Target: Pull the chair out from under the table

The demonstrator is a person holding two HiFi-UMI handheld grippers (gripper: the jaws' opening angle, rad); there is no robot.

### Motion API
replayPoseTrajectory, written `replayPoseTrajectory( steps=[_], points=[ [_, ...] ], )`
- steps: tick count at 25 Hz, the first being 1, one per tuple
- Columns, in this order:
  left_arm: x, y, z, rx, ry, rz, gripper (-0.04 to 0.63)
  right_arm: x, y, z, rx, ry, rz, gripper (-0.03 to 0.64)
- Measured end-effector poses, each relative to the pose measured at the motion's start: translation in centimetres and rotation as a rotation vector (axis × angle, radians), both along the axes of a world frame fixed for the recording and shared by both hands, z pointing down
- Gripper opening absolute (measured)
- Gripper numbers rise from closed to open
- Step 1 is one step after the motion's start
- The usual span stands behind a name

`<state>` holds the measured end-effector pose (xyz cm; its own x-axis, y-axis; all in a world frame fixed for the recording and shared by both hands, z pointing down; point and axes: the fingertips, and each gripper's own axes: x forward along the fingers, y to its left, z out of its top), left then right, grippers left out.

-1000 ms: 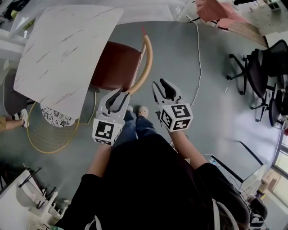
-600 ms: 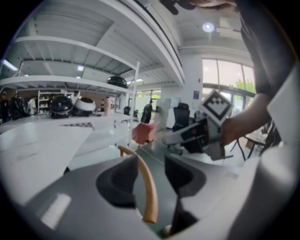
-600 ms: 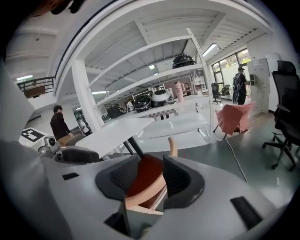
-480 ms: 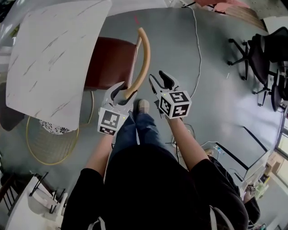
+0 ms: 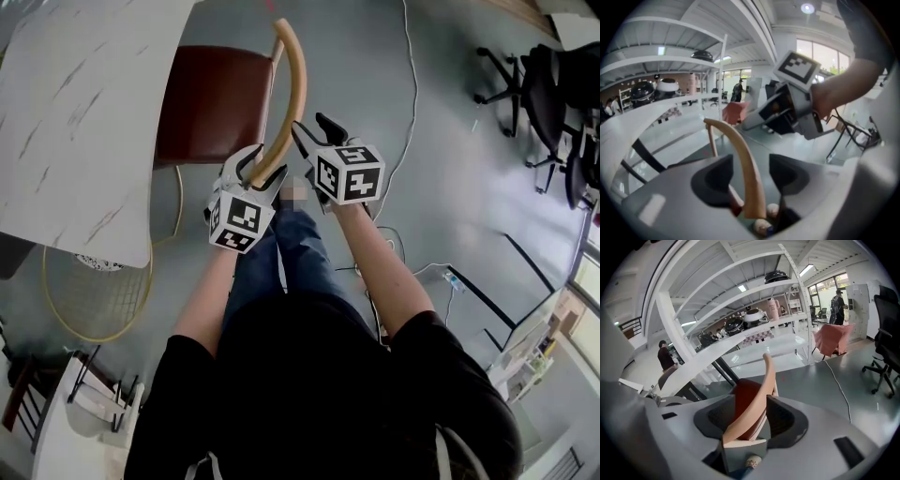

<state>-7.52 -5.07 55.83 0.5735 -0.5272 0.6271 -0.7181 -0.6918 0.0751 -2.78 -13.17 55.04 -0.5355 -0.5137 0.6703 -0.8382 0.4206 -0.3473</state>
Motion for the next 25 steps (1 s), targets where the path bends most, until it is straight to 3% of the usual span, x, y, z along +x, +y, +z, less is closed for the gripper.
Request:
replayPoseTrajectory(
  steps=[12,20,25],
  points=[
    [-0.2,1.0,6.0,-0.122,-0.124,0.053,0.255,-0.6,-1.5,4.9,-0.179,-0.028,0.117,0.189],
    [0.5,1.6,7.4,-0.173,-0.151,0.068,0.181,-1.6,-2.2,6.7,-0.253,-0.018,0.169,0.189],
    [0.4,1.5,7.6,-0.181,-0.15,0.027,0.166,-1.6,-2.7,7.4,-0.299,-0.028,0.216,0.187]
  ],
)
